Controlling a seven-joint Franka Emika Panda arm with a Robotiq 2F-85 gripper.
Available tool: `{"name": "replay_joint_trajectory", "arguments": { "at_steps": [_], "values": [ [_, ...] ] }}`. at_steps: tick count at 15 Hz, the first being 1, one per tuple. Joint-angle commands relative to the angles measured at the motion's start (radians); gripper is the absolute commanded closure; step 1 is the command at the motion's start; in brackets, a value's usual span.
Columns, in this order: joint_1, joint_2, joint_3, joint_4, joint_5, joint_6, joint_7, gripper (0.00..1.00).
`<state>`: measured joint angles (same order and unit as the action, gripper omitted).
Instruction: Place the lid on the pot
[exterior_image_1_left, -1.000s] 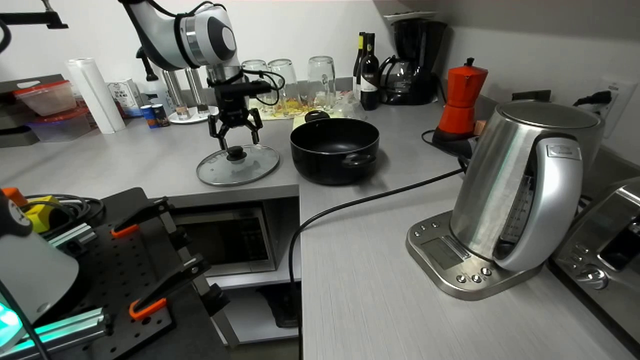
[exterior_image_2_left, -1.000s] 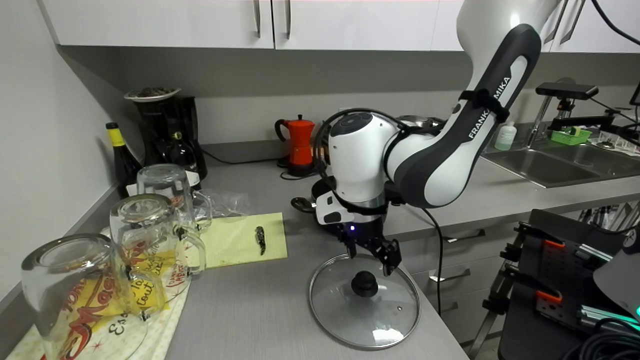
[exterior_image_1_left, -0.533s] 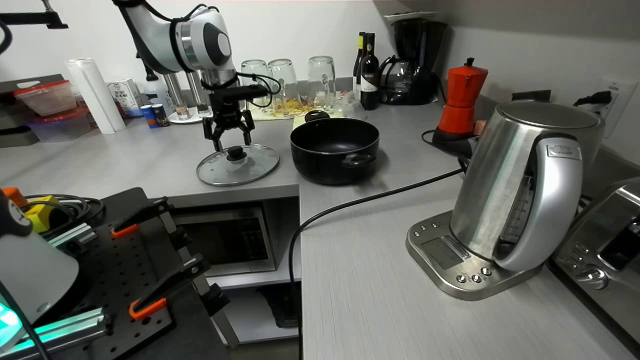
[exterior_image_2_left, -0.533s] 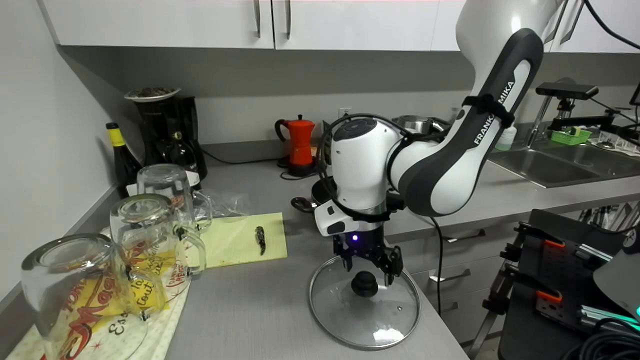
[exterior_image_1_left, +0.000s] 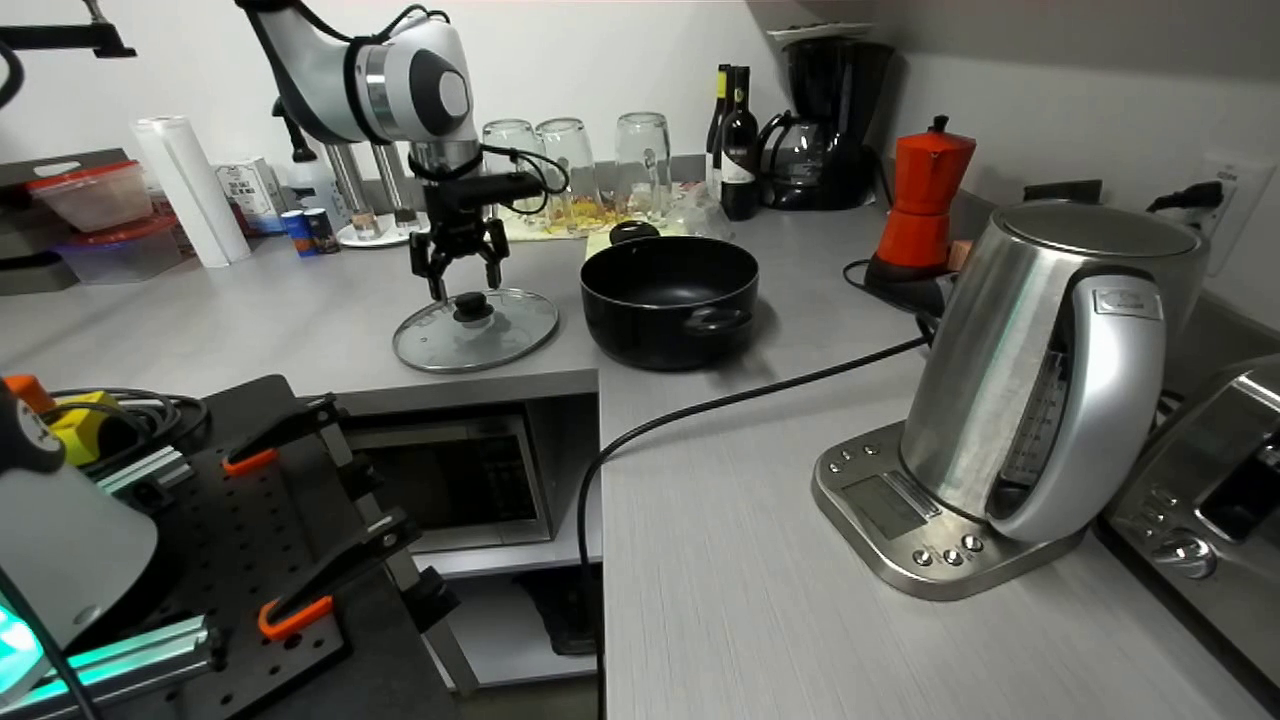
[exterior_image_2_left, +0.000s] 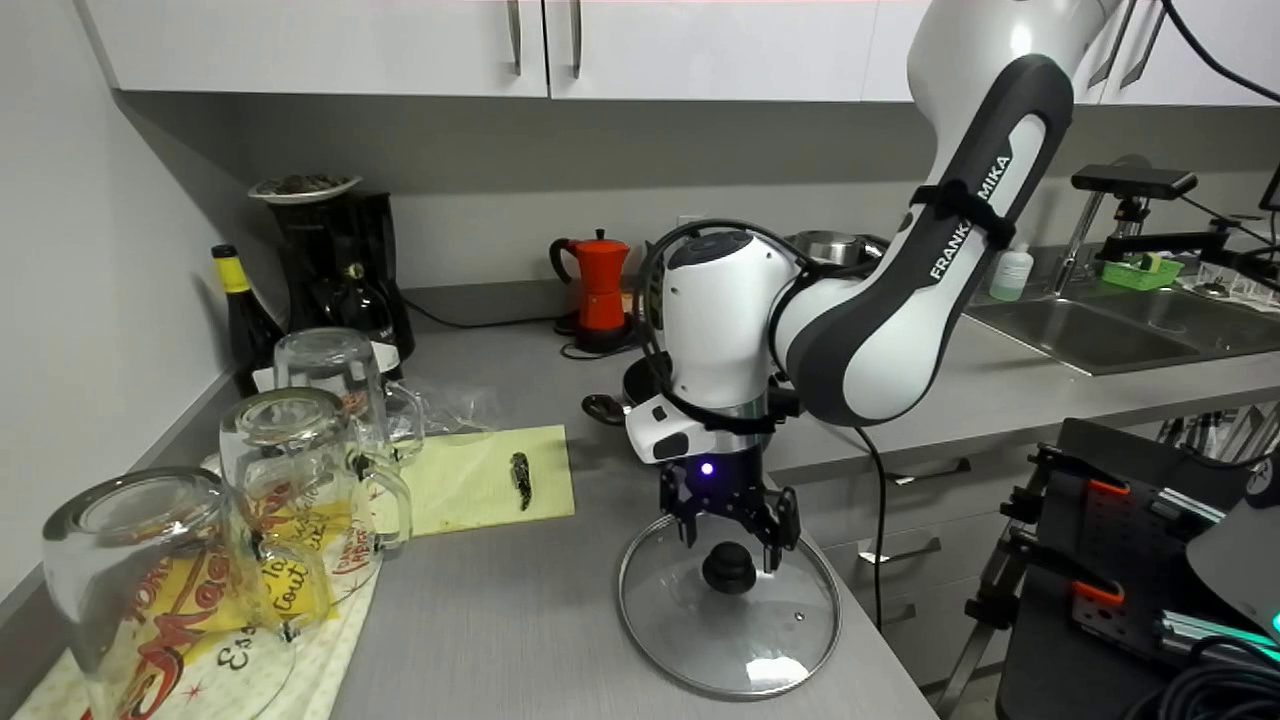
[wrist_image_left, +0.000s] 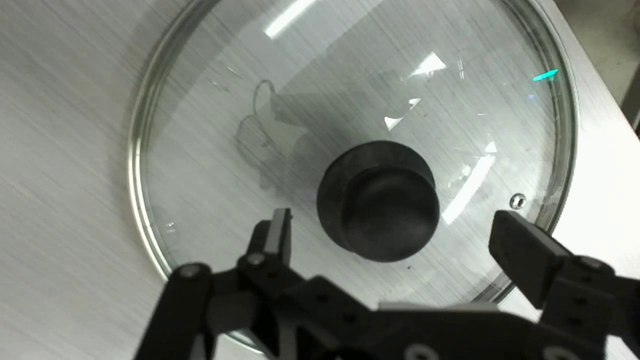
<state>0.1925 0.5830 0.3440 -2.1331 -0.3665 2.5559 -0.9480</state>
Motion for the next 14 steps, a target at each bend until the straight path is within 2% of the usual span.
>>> {"name": "replay_joint_trajectory", "arguments": {
  "at_steps": [1, 5, 7, 13, 14],
  "values": [
    [-0.025, 0.016, 0.018, 0.010, 0.054, 0.016, -0.072, 0.00],
    [-0.025, 0.030, 0.013, 0.018, 0.080, 0.007, -0.099, 0.00],
    [-0.026, 0.038, 0.013, 0.022, 0.087, 0.003, -0.107, 0.26],
    [-0.032, 0.039, 0.017, 0.028, 0.097, 0.004, -0.119, 0.70],
    [-0.032, 0.038, 0.017, 0.029, 0.098, 0.005, -0.118, 0.72]
  ]
}}
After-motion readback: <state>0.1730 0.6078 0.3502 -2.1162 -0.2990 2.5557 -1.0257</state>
